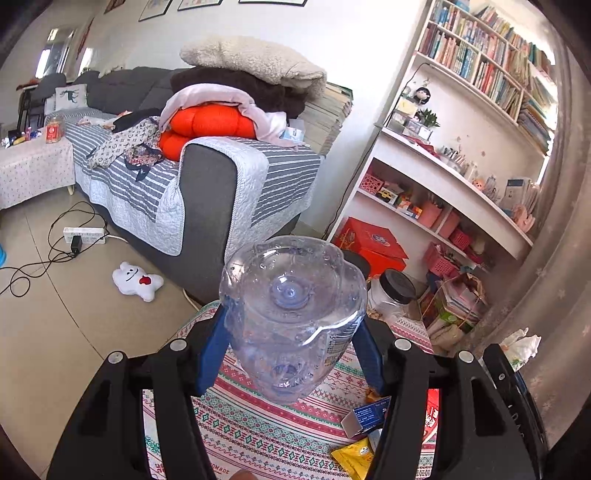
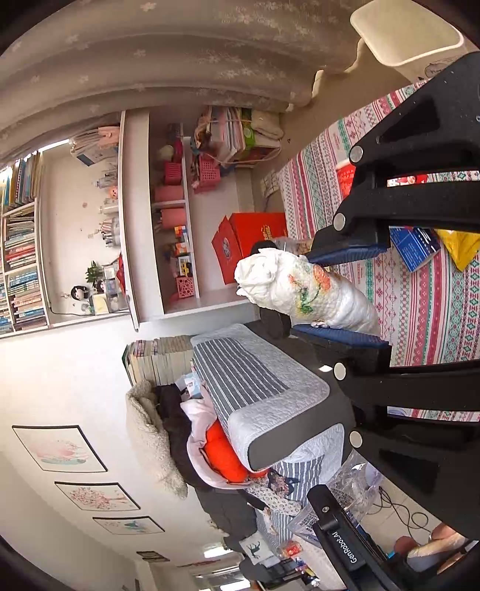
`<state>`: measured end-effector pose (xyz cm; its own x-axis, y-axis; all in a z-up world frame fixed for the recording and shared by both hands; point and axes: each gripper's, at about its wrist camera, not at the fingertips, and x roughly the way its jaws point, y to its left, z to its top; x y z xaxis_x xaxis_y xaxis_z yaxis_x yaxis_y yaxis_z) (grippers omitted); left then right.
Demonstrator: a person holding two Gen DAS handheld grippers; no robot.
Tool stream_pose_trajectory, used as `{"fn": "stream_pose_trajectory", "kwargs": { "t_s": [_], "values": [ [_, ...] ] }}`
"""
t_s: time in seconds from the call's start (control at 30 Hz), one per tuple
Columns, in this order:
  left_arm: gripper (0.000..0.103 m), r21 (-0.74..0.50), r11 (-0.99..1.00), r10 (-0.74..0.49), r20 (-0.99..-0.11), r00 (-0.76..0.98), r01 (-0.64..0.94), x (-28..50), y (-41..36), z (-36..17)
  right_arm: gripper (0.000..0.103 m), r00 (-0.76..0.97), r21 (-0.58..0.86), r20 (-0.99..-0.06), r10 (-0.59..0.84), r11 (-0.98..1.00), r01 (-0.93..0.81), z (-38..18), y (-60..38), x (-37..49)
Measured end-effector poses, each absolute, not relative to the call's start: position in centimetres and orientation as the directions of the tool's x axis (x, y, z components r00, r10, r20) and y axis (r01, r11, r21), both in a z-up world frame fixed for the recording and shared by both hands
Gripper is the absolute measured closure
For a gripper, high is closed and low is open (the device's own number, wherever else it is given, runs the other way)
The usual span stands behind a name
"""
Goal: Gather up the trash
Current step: 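Carry the tissue over the white bin and open the right gripper while the left carries the bottle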
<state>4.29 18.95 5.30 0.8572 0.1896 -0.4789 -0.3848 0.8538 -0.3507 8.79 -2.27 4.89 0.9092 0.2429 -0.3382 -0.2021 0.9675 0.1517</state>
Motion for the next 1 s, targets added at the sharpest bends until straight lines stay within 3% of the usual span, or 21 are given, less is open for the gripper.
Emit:
{"fn": "stream_pose_trajectory", "kwargs": {
  "t_s": [0.6,1.0],
  "values": [
    [0.043,-0.282,0.919,0.129,-0.451,0.883,-0.277,7.0,9.4,4.7,0.073,0.945,0.077,-0.325,0.026,0.997,0.000,4.3,-10.4,8.7],
    [0.043,-0.252,0.945,0.082,-0.440,0.894,-0.210,7.9,4.2,4.2,0.073,0.916,0.053,-0.346,-0.204,0.970,0.236,4.2,-20.3,8.9]
  ]
}}
